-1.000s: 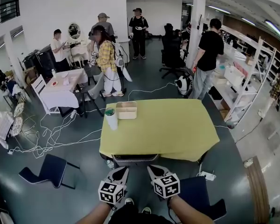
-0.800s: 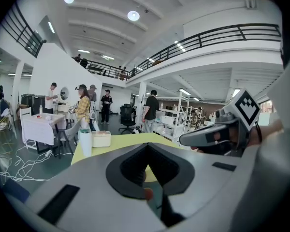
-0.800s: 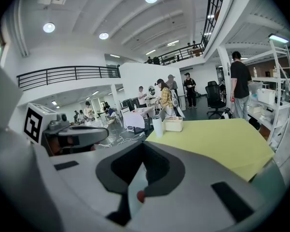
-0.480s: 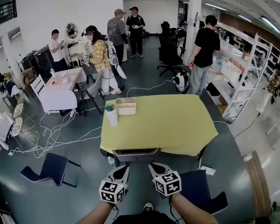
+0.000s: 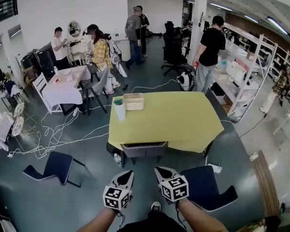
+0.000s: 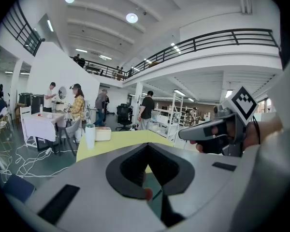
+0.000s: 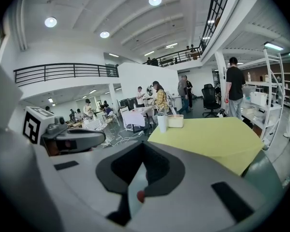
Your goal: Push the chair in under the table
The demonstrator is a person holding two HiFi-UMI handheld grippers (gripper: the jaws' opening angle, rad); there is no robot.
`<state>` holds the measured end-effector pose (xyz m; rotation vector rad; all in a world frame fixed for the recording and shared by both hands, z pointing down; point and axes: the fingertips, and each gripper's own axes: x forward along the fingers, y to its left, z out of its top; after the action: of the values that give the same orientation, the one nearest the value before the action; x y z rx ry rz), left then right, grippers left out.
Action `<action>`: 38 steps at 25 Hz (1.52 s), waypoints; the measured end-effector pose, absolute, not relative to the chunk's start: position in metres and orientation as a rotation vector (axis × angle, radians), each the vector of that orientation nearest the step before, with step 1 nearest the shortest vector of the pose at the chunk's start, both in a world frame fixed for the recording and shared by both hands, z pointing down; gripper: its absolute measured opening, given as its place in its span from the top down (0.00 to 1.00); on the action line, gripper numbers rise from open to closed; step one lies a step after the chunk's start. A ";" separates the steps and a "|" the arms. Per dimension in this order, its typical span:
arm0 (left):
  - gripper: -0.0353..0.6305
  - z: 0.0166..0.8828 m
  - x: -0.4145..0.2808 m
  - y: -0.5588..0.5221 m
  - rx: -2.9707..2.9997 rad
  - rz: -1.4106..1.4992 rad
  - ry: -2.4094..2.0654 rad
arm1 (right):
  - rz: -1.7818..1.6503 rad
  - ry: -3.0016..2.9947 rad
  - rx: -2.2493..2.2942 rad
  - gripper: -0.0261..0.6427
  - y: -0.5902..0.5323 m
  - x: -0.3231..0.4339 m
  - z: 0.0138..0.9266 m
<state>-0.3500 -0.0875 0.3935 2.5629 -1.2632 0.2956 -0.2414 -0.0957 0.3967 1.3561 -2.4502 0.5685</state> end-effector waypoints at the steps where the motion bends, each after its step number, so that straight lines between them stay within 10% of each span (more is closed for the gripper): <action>1: 0.93 0.394 -0.354 -0.078 2.568 0.295 -1.261 | 0.567 -2.448 1.364 0.94 -0.086 -0.245 0.398; 38: 0.93 0.391 -0.411 0.164 2.573 0.247 -1.200 | 0.584 -2.407 1.365 0.94 0.169 -0.322 0.404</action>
<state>-0.4110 0.1643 0.3909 2.5731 -1.1999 0.2474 -0.3217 0.1687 0.4038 1.3650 -2.4072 0.5843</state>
